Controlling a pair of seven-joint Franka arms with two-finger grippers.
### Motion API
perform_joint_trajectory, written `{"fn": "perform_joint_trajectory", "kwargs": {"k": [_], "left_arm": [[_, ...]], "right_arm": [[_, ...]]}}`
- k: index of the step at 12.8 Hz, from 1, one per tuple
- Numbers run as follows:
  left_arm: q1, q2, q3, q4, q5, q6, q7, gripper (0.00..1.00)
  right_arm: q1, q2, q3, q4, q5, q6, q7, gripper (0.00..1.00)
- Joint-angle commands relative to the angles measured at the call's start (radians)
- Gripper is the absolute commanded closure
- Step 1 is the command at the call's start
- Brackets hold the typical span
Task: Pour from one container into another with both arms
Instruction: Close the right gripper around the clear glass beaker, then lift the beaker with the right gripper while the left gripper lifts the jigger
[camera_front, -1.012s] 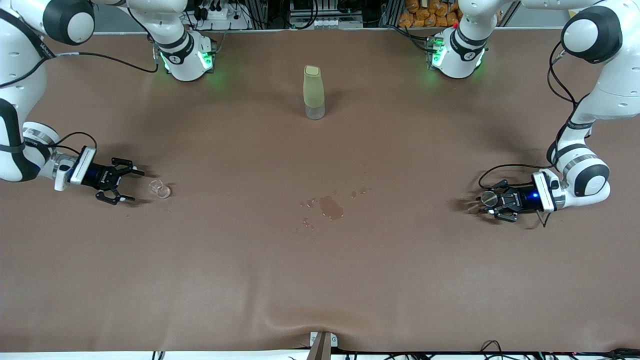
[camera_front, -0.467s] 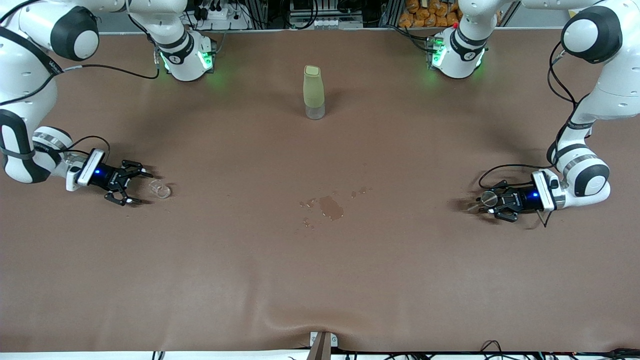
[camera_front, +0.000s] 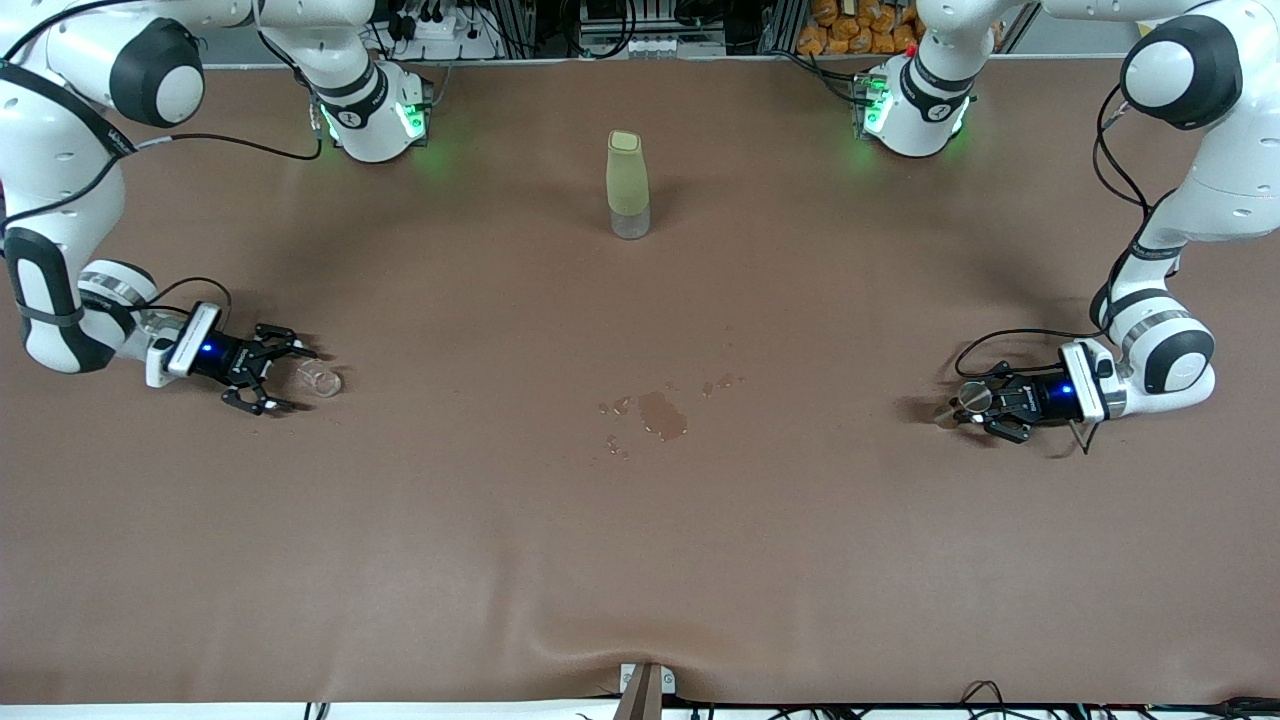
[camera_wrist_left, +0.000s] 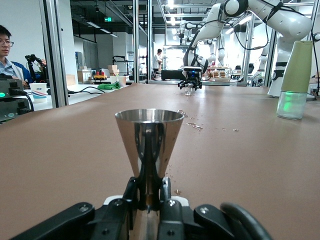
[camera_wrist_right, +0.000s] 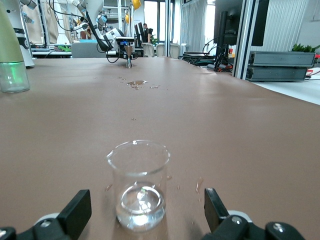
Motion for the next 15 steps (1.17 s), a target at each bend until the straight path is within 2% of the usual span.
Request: {"fn": "perform_joint_trajectory", "kwargs": {"k": [1,4,8,9,10,11,13,14,15], "left_arm": [[-0.016,0.021,0.003,0.012,-0.018,-0.007,0.005,1.0],[-0.032,0.009,-0.014,0.015,-0.004,-0.009,-0.009,1.0],[-0.107,-0.005,-0.041,0.016,0.018,-0.026,-0.037,1.0],[-0.129,-0.006,-0.057,0.016,0.016,-0.026,-0.037,1.0],[-0.147,-0.018,-0.063,0.014,0.016,-0.026,-0.038,1.0],[-0.158,-0.028,-0.066,0.012,0.016,-0.026,-0.055,1.0],[-0.195,-0.044,-0.068,0.014,0.013,-0.023,-0.121,1.0],[-0.224,-0.052,-0.068,0.015,0.011,-0.021,-0.138,1.0],[-0.256,-0.061,-0.068,0.016,0.002,-0.015,-0.155,1.0]], "right_arm": [[0.016,0.043,0.003,-0.012,0.053,-0.011,-0.335,0.0],[0.024,0.051,0.019,-0.011,0.056,-0.01,-0.343,0.0],[0.03,0.057,0.043,-0.012,0.082,-0.01,-0.353,0.0],[0.033,0.057,0.046,-0.012,0.085,-0.008,-0.353,0.06],[0.033,0.057,0.046,-0.012,0.089,-0.008,-0.353,0.41],[0.035,0.057,0.048,-0.012,0.089,-0.008,-0.352,0.66],[0.035,0.058,0.048,-0.012,0.089,-0.011,-0.346,0.93],[0.036,0.058,0.048,-0.012,0.088,-0.013,-0.344,1.0],[0.041,0.057,0.049,-0.011,0.088,-0.016,-0.343,1.0]]}}
